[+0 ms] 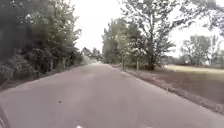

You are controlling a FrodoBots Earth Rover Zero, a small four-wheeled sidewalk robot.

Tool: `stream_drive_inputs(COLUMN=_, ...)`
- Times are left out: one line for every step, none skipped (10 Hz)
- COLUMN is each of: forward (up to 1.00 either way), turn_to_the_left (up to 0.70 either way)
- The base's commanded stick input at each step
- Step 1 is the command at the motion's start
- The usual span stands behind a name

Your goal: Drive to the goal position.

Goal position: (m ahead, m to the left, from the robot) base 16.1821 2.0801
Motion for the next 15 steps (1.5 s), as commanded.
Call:
stream_drive_inputs(forward=1.00, turn_to_the_left=0.00)
stream_drive_inputs(forward=1.00, turn_to_the_left=0.00)
stream_drive_inputs(forward=1.00, turn_to_the_left=0.00)
stream_drive_inputs(forward=1.00, turn_to_the_left=0.00)
stream_drive_inputs(forward=1.00, turn_to_the_left=0.00)
stream_drive_inputs(forward=1.00, turn_to_the_left=0.00)
stream_drive_inputs(forward=1.00, turn_to_the_left=0.00)
stream_drive_inputs(forward=1.00, turn_to_the_left=0.00)
stream_drive_inputs(forward=1.00, turn_to_the_left=0.00)
stream_drive_inputs(forward=1.00, turn_to_the_left=-0.01)
stream_drive_inputs(forward=1.00, turn_to_the_left=-0.02)
stream_drive_inputs(forward=1.00, turn_to_the_left=-0.04)
stream_drive_inputs(forward=1.00, turn_to_the_left=-0.09)
stream_drive_inputs(forward=1.00, turn_to_the_left=-0.14)
stream_drive_inputs(forward=1.00, turn_to_the_left=-0.14)
